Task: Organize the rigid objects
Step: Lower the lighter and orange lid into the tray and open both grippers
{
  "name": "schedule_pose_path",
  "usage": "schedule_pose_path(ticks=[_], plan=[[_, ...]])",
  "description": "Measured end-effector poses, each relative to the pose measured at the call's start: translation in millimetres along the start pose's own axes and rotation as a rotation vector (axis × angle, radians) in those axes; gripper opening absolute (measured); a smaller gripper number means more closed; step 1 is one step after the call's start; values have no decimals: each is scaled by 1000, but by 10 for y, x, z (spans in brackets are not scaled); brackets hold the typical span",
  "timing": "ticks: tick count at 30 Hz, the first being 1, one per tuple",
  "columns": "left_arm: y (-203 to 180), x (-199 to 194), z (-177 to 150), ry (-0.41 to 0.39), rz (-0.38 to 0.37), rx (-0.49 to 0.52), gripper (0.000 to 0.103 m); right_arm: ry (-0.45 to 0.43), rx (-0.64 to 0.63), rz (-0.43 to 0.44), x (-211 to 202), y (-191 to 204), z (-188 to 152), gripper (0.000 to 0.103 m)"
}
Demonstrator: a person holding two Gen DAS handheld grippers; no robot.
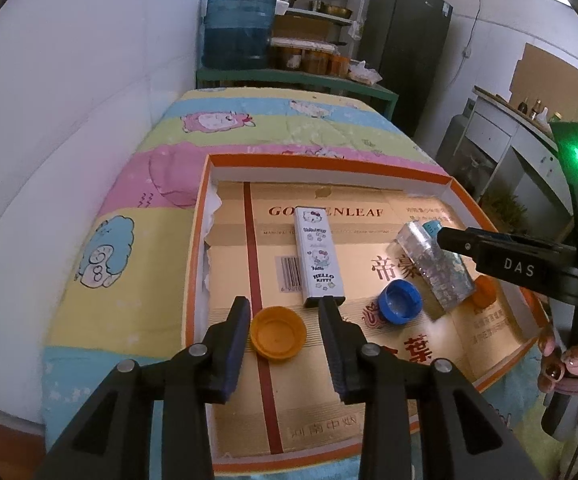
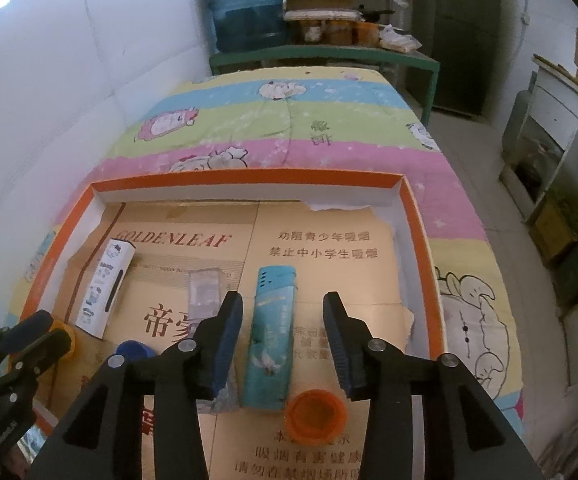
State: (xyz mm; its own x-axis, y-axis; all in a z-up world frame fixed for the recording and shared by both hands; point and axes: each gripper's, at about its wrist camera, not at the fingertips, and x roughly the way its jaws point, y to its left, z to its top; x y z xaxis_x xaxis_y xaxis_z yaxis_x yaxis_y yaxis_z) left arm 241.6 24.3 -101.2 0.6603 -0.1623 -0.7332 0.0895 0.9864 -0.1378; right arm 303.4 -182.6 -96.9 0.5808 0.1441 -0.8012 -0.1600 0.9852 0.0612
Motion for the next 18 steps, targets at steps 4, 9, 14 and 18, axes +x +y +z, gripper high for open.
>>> schedule_pose_path(ticks=[4,9,14,18], plan=[[8,-67,1,-7,4,-6,36,-9,8,0,-126,10,-43,43],[11,-170,-37,-13,3,-12,35,-16,13,4,-297,50,-128,43],[-7,-331,-45,-36,1,-8,35,-23,22,3,-450,80,-201,43],[-19,-448,-54,-49,3,-9,35,-37,24,2,-596,103,-240,43]])
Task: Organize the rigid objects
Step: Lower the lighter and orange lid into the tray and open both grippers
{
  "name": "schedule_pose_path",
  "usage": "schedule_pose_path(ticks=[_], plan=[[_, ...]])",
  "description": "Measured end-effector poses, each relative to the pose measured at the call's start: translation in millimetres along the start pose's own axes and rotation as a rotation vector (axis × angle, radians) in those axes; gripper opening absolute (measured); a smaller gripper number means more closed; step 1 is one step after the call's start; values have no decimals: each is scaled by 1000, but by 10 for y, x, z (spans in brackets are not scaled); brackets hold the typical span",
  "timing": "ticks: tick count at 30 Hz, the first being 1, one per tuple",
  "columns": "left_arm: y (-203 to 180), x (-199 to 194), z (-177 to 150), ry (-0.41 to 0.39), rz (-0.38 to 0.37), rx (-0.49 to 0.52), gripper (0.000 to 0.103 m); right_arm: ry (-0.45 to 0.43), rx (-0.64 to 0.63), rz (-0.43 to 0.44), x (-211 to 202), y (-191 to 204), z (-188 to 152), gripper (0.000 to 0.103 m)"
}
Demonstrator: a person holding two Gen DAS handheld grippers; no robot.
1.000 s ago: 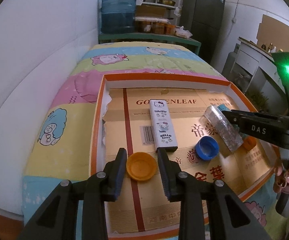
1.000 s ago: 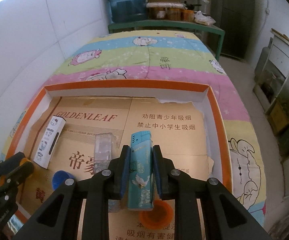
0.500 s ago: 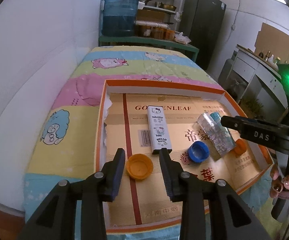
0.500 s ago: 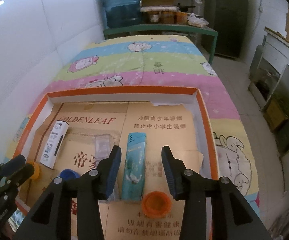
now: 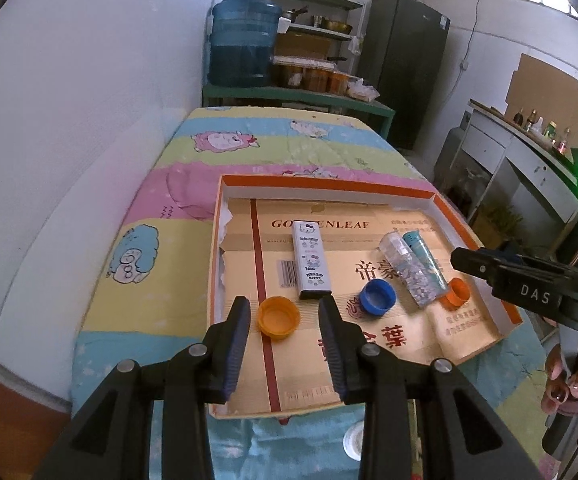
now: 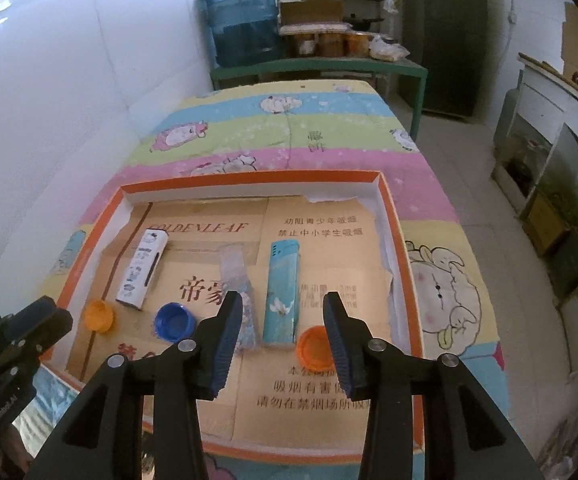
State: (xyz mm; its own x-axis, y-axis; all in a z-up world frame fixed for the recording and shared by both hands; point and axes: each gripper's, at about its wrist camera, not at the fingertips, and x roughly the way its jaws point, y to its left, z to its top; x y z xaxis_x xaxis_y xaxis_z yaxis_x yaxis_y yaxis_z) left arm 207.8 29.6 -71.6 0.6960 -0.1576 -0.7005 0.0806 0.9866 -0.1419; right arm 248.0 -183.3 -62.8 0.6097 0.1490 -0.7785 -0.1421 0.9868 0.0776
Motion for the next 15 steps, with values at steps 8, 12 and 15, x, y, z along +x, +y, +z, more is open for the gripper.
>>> schedule_pose_path(ticks=[8,12,15], plan=[[-20,-248,-37,-25,-4,1,35,-21,1,6,-268,54,-82,43],[-23,-364,-72,-34,-7,-3,35,-25,1,8,-401,105,-154,43],[-21,-461,-99,-46,-8,-6,35,-27,2,10,-488,141,-207,43]])
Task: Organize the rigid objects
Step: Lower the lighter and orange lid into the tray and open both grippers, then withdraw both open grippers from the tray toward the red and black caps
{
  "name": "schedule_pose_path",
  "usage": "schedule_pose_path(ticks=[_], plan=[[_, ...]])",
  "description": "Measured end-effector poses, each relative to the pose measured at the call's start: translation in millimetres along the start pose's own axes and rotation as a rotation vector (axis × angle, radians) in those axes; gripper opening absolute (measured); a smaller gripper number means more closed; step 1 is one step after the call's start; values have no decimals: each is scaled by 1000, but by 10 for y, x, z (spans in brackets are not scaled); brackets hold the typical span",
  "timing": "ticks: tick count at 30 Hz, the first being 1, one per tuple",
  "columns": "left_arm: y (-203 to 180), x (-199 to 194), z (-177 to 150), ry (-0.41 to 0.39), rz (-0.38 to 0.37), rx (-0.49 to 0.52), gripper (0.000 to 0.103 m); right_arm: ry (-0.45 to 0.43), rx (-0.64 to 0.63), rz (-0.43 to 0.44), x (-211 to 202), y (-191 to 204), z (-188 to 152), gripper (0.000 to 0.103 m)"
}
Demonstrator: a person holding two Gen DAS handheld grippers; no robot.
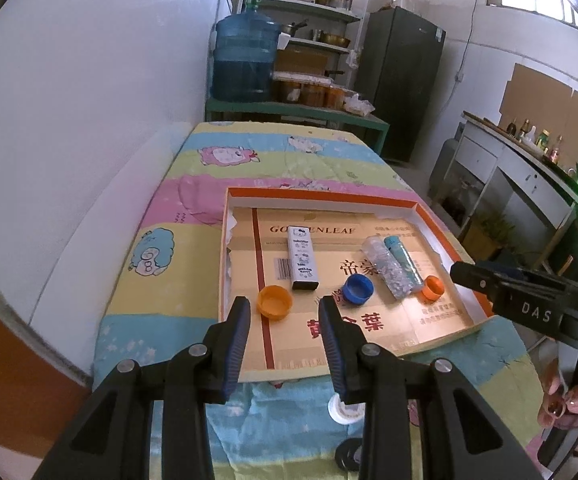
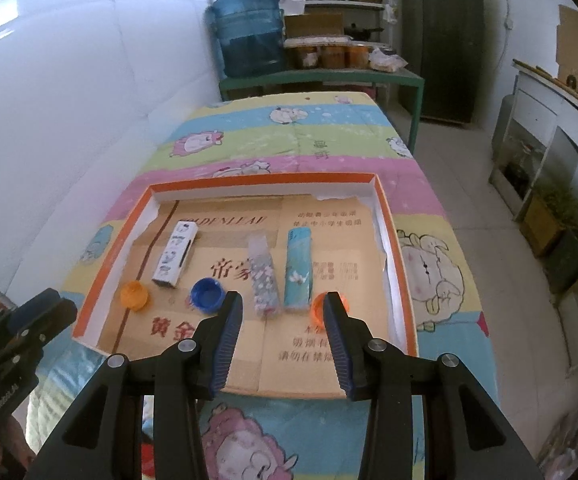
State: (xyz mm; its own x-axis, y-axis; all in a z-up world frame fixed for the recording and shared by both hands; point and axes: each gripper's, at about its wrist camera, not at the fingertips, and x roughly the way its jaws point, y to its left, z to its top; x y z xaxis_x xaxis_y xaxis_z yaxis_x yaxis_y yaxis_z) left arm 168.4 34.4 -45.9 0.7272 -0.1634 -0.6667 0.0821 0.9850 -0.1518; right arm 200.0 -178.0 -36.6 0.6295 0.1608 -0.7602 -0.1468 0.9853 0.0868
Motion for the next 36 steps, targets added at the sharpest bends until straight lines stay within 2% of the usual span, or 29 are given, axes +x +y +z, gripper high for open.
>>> schedule_pose_path(ticks=[13,23,31,36], plan=[[-5,-369,-102,-32,-11,4,35,-11,-13,-7,-339,166,-203,43],[14,-501,-185,-34,-21,7,35,-7,-21,-8,-476,245,-361,43],[30,-509,-317,-12,-28,7,35,-2,-41,43,-504,394,-659,43],[65,-485,-416,11,-33,-6,35,64,-68,140,-361,613,-1000,43]])
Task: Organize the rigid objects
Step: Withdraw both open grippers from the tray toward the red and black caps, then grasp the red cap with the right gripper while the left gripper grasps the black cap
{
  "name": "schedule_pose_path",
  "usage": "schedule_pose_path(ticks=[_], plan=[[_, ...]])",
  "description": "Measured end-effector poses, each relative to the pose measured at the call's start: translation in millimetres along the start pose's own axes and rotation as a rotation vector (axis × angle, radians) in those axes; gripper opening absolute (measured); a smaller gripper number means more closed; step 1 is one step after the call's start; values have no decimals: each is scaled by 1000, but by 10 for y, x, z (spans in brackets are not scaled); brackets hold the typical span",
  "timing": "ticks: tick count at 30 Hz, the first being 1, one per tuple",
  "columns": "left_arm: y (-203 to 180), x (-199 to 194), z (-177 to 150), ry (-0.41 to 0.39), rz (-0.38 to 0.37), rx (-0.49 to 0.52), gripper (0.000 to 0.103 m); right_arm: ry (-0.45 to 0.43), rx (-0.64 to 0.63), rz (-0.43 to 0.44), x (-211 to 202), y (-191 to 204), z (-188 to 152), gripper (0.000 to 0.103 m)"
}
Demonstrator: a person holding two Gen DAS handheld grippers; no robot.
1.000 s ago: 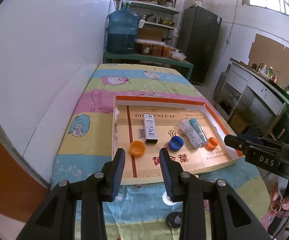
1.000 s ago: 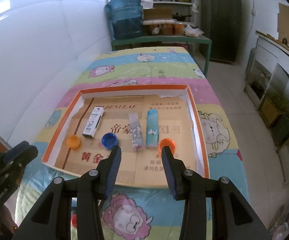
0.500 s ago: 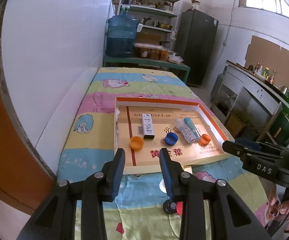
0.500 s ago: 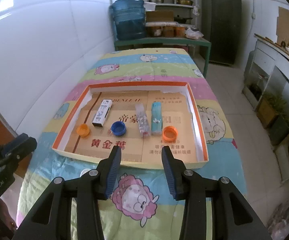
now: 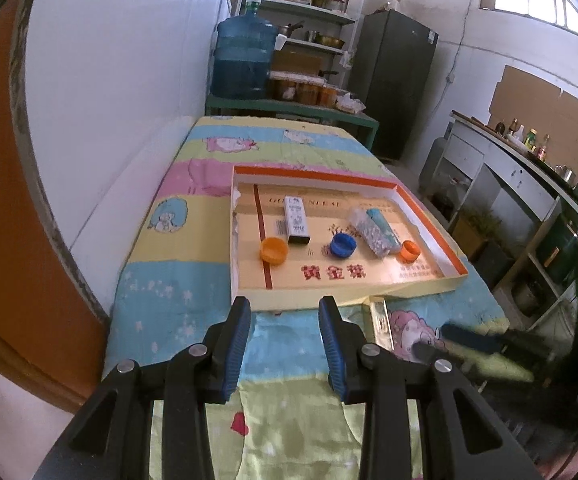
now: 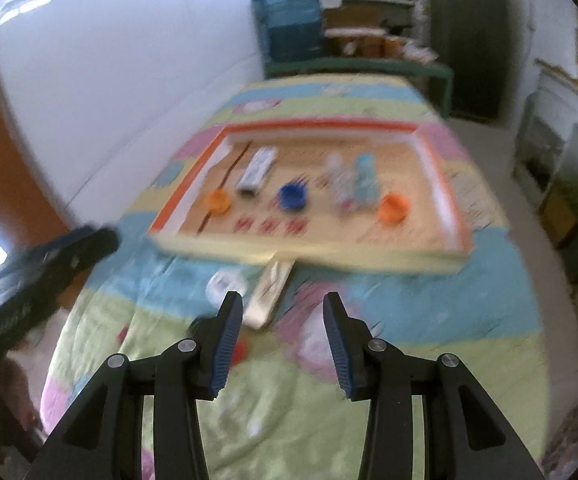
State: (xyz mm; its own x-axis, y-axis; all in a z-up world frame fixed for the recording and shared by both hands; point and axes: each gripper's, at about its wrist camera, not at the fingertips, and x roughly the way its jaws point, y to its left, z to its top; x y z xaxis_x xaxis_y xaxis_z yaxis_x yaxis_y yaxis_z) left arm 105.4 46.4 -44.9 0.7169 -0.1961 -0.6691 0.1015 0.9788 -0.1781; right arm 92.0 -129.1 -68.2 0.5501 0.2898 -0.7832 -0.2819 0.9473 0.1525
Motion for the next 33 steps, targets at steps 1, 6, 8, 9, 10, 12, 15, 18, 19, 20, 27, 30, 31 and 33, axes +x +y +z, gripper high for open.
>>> schedule_pose_path(ticks=[1,6,8,9,10,12,15,18,19,20,27,30,31,33], plan=[[7,6,-18,4,0,-1,35,12,-5,13,47,27,-37,43],[43,13,-107,21,0,-2,35,31,-42,59,201,191,-197,43],[66,14,-126,27,0,-6,35,28,-48,65,235,209,-195,43],[79,14,-138,29,0,-9,35,26,-51,70,246,218,-192,43],[91,15,-147,31,1,-11,35,25,-54,74,253,224,-192,43],[116,22,-164,37,2,-14,35,24,-65,65,288,239,-189,43],[131,28,-181,42,2,-15,35,28,-63,68,342,214,-176,43],[135,48,-195,50,0,-15,35,43,-53,76,405,191,-162,43],[133,54,-198,52,-1,-14,35,48,-51,77,405,189,-175,37],[130,66,-202,56,-2,-13,35,55,-49,83,414,180,-178,31],[11,172,-244,88,-58,24,35,30,-76,63,282,148,-203,31],[-130,258,-299,119,-107,71,35,3,-68,31,160,85,-221,31],[-189,285,-323,127,-120,90,35,0,-59,23,134,53,-226,31],[-291,319,-366,136,-135,122,35,-1,-38,15,93,-18,-245,31]])
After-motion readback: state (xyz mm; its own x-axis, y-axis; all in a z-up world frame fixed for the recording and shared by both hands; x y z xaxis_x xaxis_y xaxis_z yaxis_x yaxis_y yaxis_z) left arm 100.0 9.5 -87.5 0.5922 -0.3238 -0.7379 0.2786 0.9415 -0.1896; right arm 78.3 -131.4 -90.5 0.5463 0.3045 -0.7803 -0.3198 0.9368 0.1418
